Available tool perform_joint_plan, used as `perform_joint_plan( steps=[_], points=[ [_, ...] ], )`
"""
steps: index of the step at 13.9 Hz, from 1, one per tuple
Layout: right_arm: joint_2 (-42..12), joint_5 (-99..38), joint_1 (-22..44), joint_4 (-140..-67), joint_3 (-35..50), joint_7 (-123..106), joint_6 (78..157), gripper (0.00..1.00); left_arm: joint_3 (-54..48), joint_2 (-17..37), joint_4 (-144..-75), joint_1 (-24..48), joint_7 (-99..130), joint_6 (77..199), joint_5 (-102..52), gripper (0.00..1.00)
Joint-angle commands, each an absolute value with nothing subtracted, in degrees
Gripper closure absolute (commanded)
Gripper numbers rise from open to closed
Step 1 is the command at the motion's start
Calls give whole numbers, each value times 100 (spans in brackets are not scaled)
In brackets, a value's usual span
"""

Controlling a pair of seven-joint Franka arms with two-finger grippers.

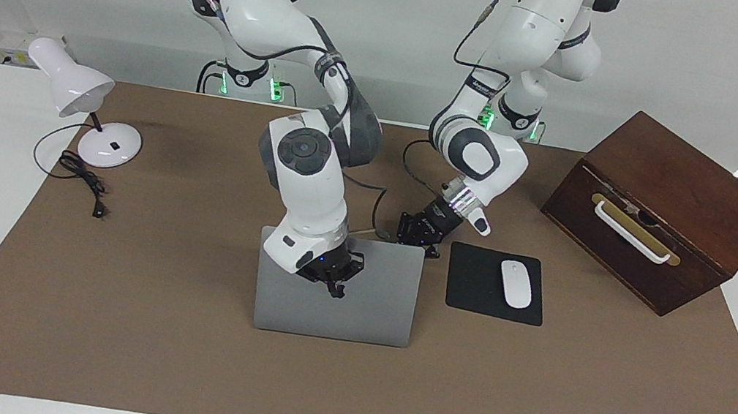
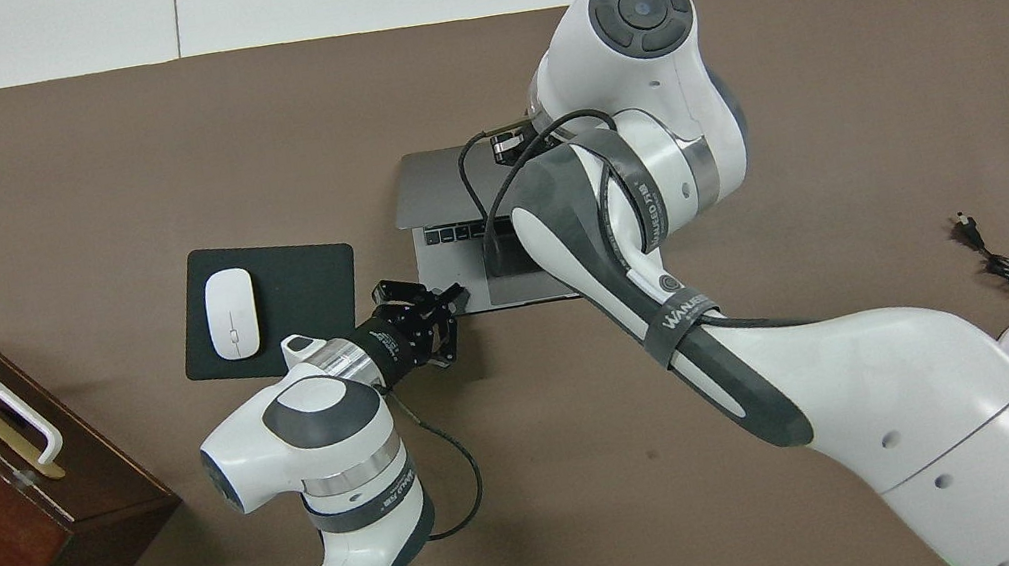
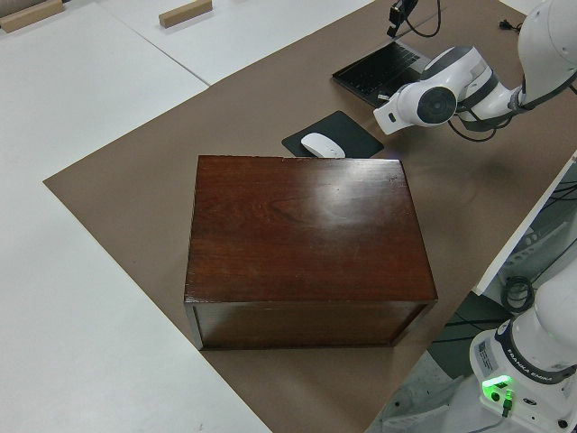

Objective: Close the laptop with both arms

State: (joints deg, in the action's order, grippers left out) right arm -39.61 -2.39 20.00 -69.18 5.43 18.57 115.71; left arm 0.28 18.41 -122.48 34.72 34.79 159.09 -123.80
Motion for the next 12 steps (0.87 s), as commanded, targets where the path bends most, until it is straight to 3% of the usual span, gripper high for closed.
perform_joint_plan(
  steps=[1, 12],
  points=[
    [-3779, -387, 1986, -7295, 554, 2004, 11549, 100, -62, 2021, -12630, 3507, 3130, 15698, -12498, 100],
    [-3771, -387, 1995, -7585, 554, 2057, 11584, 100, -53, 2039, -12858, 3234, 2620, 15100, -12972, 100]
  ],
)
